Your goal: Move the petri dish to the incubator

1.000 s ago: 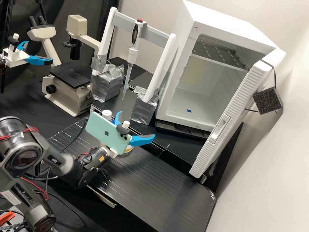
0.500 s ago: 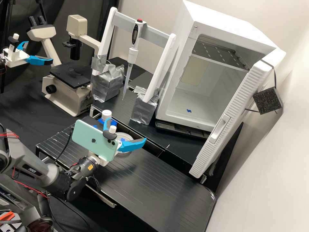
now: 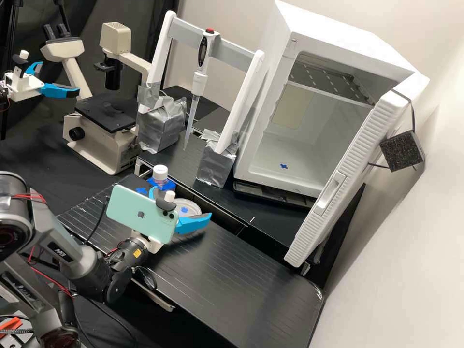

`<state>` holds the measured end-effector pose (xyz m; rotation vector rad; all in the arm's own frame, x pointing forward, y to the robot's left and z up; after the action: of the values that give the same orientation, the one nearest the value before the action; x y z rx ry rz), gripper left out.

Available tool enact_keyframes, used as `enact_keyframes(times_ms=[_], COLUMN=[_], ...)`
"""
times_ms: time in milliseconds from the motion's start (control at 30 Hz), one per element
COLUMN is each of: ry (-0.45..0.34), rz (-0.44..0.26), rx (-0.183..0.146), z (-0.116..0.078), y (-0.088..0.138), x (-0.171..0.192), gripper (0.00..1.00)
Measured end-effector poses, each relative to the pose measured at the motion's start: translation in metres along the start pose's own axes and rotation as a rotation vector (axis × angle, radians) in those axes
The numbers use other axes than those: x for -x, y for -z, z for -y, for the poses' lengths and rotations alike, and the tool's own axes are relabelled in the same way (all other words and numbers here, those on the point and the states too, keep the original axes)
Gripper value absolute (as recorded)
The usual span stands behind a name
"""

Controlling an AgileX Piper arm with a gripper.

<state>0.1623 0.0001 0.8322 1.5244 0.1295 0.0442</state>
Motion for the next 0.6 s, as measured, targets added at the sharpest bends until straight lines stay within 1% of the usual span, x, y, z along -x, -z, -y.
enact_keyframes(times_ms=[200, 367, 500, 600], ry=[0.005, 0.042, 0.06, 0.061], rz=[0.006, -0.011, 0.002, 0.003], rx=[0.0, -0.003, -0.023, -0.03], z=[0.0003, 0.0055, 0.0084, 0.0096], y=[-0.0015, 0.0018, -0.0018, -0.0056], x=[0.0001, -0.002, -0.0037, -0.0053], gripper=[1.0, 1.0, 1.0, 1.0])
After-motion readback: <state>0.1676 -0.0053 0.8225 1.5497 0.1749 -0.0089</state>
